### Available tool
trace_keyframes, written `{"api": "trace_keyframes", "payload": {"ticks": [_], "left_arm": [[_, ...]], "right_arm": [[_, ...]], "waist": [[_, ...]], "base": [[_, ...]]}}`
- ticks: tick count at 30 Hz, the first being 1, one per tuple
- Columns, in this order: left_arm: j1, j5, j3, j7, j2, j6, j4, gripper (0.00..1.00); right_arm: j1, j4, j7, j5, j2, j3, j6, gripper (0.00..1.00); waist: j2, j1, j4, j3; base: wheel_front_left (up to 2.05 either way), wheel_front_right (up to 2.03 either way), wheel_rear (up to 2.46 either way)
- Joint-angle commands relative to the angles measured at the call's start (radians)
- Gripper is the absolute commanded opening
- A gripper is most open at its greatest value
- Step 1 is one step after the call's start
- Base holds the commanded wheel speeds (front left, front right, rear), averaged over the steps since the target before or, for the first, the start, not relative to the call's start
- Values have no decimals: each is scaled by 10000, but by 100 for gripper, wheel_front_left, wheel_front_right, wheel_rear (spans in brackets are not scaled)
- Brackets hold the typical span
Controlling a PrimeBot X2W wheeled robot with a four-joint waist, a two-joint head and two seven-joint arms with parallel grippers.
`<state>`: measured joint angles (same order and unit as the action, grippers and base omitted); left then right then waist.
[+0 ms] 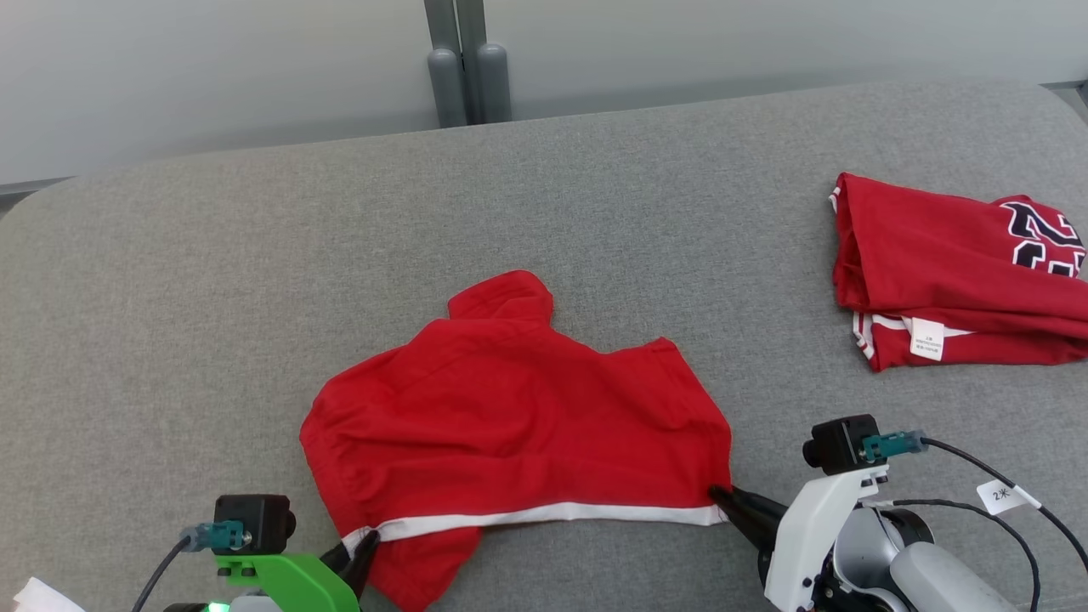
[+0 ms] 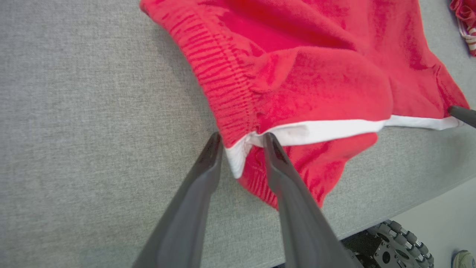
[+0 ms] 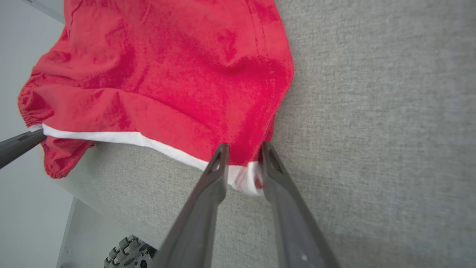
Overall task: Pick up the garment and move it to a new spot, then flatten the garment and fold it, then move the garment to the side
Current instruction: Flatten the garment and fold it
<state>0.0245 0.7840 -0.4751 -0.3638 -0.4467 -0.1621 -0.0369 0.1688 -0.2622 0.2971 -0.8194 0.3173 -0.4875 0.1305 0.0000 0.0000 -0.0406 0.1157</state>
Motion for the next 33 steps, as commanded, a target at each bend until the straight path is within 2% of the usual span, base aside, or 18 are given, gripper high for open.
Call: {"api": "trace_keyframes", "payload": {"ticks": [1, 9, 15, 19, 21, 26, 33], "left_arm": [[-138, 39, 0, -29, -25, 58, -23, 0], [-55, -152, 186, 376, -194, -2, -320, 0], [-41, -320, 326, 717, -326, -74, -781, 0], [-407, -509, 461, 1087, -357, 62, -1150, 0], [-698, -706, 506, 1134, -545, 167, -1209, 0], [-2072, -914, 649, 908, -911, 607, -1107, 0], [-5409, -812, 585, 215, -762, 1774, 303, 0]], "right_arm": [[87, -25, -87, -133, 56, -58, 7, 0], [145, 253, -608, -478, 310, -70, 6, 0], [240, 950, -1265, -751, 570, 190, 6, 0], [383, 1497, -1712, -905, 679, 367, 7, 0], [562, 1679, -1862, -984, 739, 421, 6, 0], [1467, 1891, -2142, -1227, 849, 468, 6, 0], [3983, 1612, -2211, -2039, 1121, 360, 8, 0]], "waist": [[0, 0, -8, -19], [0, 0, -38, -205], [0, 0, -122, -254], [0, 0, -189, -166], [0, 0, -228, -64], [0, 0, -308, 430], [0, 0, -287, 1701]], "base": [[0, 0, 0], [0, 0, 0], [0, 0, 0], [0, 0, 0], [0, 0, 0], [0, 0, 0], [0, 0, 0]]}}
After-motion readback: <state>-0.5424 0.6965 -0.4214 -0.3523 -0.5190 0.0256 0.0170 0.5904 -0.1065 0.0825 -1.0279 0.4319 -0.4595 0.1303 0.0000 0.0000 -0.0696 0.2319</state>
